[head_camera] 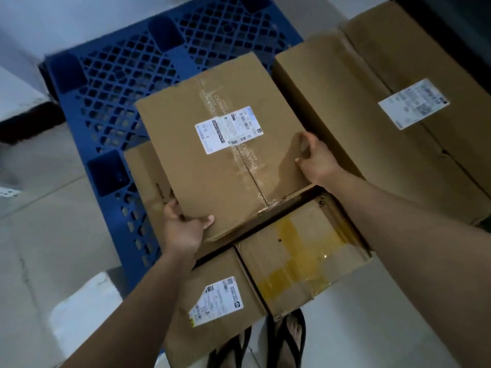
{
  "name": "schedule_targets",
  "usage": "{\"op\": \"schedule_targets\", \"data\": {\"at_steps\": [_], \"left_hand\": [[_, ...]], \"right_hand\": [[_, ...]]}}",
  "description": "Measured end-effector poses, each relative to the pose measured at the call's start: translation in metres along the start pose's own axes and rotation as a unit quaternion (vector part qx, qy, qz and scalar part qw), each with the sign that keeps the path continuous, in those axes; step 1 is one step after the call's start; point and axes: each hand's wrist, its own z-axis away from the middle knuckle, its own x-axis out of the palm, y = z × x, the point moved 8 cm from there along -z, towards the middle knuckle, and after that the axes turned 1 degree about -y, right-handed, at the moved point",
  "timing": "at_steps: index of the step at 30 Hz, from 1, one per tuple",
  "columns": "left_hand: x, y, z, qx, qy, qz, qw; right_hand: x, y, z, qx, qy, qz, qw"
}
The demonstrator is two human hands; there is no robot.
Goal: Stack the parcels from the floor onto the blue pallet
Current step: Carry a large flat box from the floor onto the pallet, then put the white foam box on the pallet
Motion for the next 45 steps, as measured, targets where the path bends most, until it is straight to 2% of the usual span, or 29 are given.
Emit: {"op": "schedule_targets", "data": {"at_steps": [3,13,19,23,27,30,33,38,41,43,45], "left_hand": [[0.015,-0.004,0.012,-0.023,-0.032,0.013,0.999],[0.014,-0.011,0.034,0.0,-0.039,-0.024,0.999],[0.029,-0.012,0.031,-0.018,-0.073,-0.019,0.997],[0.027,-0.015,0.034,-0.03,-0.104,-0.028,0.994],[0.02,-0.023,0.051,-0.061,-0.118,-0.136,0.982],[0.0,-0.028,0.072,-0.112,-0.107,-0.137,0.978],[-0.051,-0.034,0.09,-0.104,-0.091,-0.107,0.985],[-0.175,-0.072,0.08,-0.093,-0.016,-0.166,0.982],[-0.254,-0.106,0.048,-0.103,0.026,-0.177,0.978],[-0.302,-0.14,0.019,-0.103,0.044,-0.18,0.977],[-0.341,-0.17,-0.007,-0.096,0.029,-0.198,0.975]], "right_hand": [[-0.01,0.007,0.001,0.022,0.033,0.115,0.993],[-0.002,0.02,0.04,0.046,0.092,0.183,0.978],[0.033,0.018,0.065,0.002,0.029,0.234,0.972],[0.044,0.021,0.073,0.014,0.005,0.243,0.97],[0.037,0.018,0.088,0.026,-0.024,0.24,0.97],[0.031,0.009,0.114,0.035,-0.04,0.244,0.968],[0.044,-0.018,0.158,0.023,-0.026,0.216,0.976],[0.118,-0.07,0.23,0.006,0.004,0.077,0.997],[0.211,-0.101,0.267,0.006,-0.043,0.032,0.999],[0.291,-0.115,0.285,0.035,-0.096,-0.015,0.995],[0.361,-0.122,0.304,0.087,-0.124,-0.051,0.987]]}}
